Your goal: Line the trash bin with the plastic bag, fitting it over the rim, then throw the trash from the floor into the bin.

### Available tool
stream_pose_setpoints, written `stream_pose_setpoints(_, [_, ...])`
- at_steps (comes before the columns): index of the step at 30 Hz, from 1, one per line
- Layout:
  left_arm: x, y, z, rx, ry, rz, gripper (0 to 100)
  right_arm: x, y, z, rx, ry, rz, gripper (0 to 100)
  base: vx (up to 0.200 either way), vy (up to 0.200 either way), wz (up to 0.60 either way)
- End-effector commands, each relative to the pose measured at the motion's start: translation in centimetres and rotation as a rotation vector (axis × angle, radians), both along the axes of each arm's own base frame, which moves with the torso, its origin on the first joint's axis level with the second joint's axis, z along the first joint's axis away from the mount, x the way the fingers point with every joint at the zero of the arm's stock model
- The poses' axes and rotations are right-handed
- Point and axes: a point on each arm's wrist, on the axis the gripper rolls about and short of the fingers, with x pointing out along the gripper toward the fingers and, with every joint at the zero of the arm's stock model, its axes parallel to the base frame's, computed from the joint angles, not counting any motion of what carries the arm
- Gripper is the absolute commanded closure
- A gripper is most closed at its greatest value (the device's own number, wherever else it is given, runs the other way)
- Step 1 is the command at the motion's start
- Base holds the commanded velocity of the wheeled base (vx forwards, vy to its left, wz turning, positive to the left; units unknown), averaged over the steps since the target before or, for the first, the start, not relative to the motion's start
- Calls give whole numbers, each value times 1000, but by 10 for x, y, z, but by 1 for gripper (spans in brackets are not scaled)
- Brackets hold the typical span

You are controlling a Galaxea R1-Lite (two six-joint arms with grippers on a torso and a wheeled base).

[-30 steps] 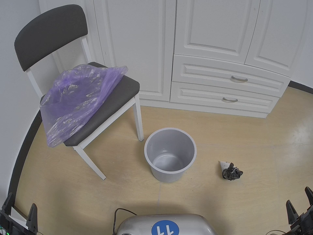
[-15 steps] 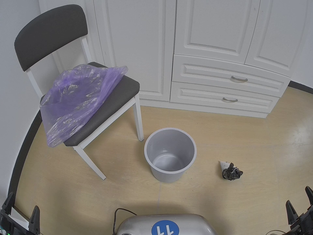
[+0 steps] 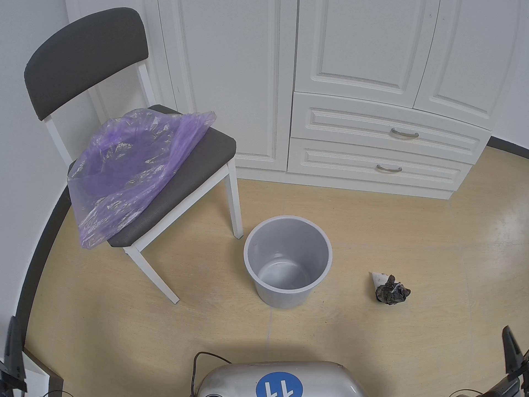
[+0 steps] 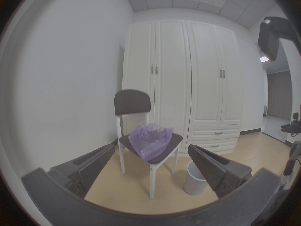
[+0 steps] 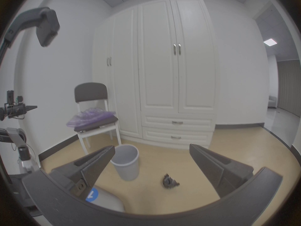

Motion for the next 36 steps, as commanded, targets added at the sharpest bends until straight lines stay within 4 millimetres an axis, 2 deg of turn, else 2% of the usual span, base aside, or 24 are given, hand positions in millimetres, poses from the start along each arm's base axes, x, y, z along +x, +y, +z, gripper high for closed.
stream_pose_setpoints(1, [-9,0,62,79,47,-12,0,17,2,75,-21,5,80,0,0,0,0])
stream_pose_setpoints(3, [2,0,83,79,101,-8,0,33,2,100,-20,26,79,0,0,0,0])
stream_pose_setpoints(5, [17,0,95,79,158,3,0,48,2,117,-19,45,74,0,0,0,0])
stream_pose_setpoints(7, [17,0,95,79,158,3,0,48,2,117,-19,45,74,0,0,0,0])
stream_pose_setpoints(8, [44,0,101,83,263,24,0,68,1,137,-13,50,64,0,0,0,0])
stream_pose_setpoints(12, [87,2,97,116,440,69,0,100,1,159,49,54,39,0,0,0,0])
stream_pose_setpoints(14, [92,2,96,118,457,76,0,103,1,159,62,58,38,0,0,0,0])
stream_pose_setpoints(15, [119,3,91,127,556,117,0,122,4,159,137,76,34,0,0,0,0])
stream_pose_setpoints(17, [136,3,85,139,611,154,0,136,9,158,189,99,38,0,0,0,0])
stream_pose_setpoints(18, [137,3,85,140,614,156,0,138,9,158,193,103,36,0,0,0,0])
stream_pose_setpoints(20, [156,0,78,163,675,188,0,156,13,156,220,117,-10,0,0,0,0])
stream_pose_setpoints(22, [162,-1,75,173,695,195,0,159,14,155,220,115,-13,0,0,0,0])
stream_pose_setpoints(23, [173,-5,71,194,727,193,0,161,15,151,218,125,-5,0,0,0,0])
stream_pose_setpoints(30, [214,-18,60,324,797,215,0,162,20,144,205,162,102,0,0,0,0])
stream_pose_setpoints(36, [233,-21,61,358,783,218,0,166,21,143,201,174,125,0,0,0,0])
